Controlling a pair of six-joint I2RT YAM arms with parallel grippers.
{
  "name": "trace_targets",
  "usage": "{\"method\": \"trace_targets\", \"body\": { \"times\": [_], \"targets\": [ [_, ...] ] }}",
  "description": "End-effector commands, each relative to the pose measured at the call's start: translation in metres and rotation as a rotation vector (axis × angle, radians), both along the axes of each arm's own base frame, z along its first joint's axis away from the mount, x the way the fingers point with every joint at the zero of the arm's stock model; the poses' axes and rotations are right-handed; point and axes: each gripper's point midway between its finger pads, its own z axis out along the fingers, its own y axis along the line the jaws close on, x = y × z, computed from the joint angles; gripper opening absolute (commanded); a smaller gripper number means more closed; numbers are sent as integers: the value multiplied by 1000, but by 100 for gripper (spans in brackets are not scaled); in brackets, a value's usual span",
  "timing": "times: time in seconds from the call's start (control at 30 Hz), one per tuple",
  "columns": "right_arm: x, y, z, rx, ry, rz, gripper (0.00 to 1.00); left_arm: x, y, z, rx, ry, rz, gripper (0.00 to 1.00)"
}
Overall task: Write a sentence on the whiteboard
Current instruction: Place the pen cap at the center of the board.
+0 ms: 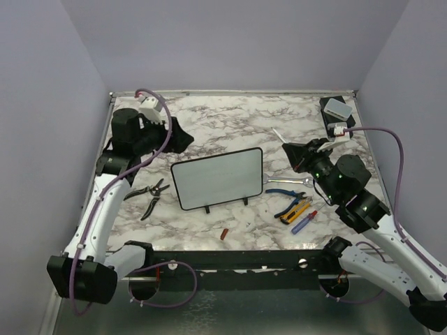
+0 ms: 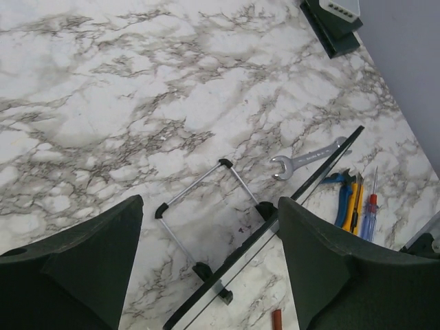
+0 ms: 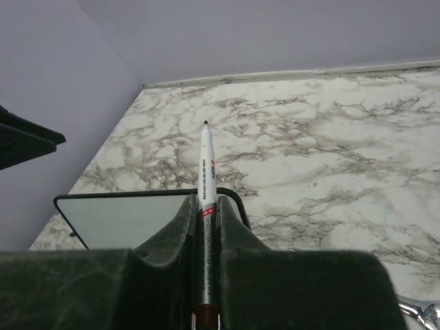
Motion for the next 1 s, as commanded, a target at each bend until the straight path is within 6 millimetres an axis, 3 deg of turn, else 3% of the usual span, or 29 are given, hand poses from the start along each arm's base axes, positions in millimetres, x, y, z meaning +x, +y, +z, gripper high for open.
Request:
{"method": "trace_targets", "body": {
  "times": [0.0, 0.17, 0.33, 0.5, 0.73, 0.97],
  "targets": [
    [-2, 11, 0, -7, -15, 61, 1, -20, 24, 10, -136, -13, -23, 81],
    [-10, 32, 3, -31, -50, 196, 1, -34, 43, -16, -181, 15, 52, 86],
    [-24, 55, 7, -9, -87, 343, 1, -45, 56, -17, -168, -12, 137, 87],
    [-33, 78, -7, 58, -80, 409, 1, -52, 66, -43, -152, 65, 225, 84],
    [-56, 134, -32, 50, -73, 442, 1, -67, 50, -57, -181, 103, 130, 80],
    [-58, 177, -53, 28, -32, 475, 1, -78, 43, -75, -204, 165, 104, 79]
  ]
}}
